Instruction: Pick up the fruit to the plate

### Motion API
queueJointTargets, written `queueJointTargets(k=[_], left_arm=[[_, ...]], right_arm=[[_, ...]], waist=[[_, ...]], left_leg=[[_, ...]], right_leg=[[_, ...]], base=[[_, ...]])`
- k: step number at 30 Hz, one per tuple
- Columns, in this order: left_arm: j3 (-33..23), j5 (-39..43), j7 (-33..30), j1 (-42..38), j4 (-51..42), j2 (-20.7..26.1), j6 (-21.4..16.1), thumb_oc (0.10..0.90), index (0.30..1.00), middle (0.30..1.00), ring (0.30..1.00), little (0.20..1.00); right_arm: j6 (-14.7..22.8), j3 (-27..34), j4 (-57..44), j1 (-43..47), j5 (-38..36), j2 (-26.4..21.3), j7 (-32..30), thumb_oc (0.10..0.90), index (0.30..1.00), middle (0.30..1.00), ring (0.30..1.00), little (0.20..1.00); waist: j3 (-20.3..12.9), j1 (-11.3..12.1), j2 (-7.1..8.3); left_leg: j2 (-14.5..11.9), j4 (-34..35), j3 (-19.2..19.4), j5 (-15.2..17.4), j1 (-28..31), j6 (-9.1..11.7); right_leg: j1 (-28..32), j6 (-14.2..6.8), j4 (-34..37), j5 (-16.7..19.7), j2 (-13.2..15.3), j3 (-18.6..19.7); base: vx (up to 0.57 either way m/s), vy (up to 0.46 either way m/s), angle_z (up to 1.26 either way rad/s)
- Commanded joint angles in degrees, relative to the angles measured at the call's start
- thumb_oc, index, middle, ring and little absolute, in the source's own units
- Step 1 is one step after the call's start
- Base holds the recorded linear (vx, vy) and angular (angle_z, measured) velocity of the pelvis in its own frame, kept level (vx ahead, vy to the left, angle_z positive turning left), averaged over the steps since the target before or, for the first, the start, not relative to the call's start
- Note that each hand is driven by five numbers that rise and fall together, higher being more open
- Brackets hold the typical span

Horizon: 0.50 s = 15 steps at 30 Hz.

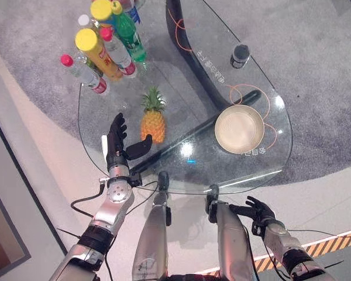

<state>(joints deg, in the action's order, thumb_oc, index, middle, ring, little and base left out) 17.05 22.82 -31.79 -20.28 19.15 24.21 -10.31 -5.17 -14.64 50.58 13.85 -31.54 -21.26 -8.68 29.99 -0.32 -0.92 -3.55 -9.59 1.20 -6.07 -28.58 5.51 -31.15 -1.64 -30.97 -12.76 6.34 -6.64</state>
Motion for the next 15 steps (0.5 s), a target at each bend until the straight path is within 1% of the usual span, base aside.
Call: queueJointTargets(k=[1,7,15], left_arm=[[-4.1,-2.9,-2.1,-3.4,-2.6,3.8,-4.1,0.800,0.900,0.900,0.900,0.900],[-4.4,-1.8,-1.4,-5.3,0.2,3.4,-4.2,0.800,0.900,0.900,0.900,0.900],[-4.0,0.2,0.0,-7.9,4.3,2.6,-5.2,0.800,0.900,0.900,0.900,0.900]], right_arm=[[-4.2,-4.6,-1.0,-6.9,0.5,-1.5,-1.7,0.800,0.900,0.900,0.900,0.900],[-4.8,-5.3,-2.9,-6.8,0.6,-1.6,-2.4,0.800,0.900,0.900,0.900,0.900],[-5.3,-5.9,-3.6,-6.0,0.3,-1.7,-2.9,0.800,0.900,0.900,0.900,0.900]], waist=[[-0.2,-1.4,3.18],[-0.2,-2.0,3.59],[-0.2,-2.7,3.97]], left_leg=[[3.5,-12.1,2.9,7.3,-3.1,-3.7],[3.5,-12.6,3.3,7.4,-5.2,-3.8],[3.7,-12.4,3.9,7.3,-6.4,-3.8]], right_leg=[[1.2,-1.2,15.2,15.0,-0.9,0.1],[-1.5,-1.6,14.6,15.4,-0.8,1.0],[-3.2,-2.0,14.5,15.9,-0.7,1.6]], base=[[0.03,0.043,-0.08],[0.01,0.021,-0.03],[0.00,0.011,-0.01]])
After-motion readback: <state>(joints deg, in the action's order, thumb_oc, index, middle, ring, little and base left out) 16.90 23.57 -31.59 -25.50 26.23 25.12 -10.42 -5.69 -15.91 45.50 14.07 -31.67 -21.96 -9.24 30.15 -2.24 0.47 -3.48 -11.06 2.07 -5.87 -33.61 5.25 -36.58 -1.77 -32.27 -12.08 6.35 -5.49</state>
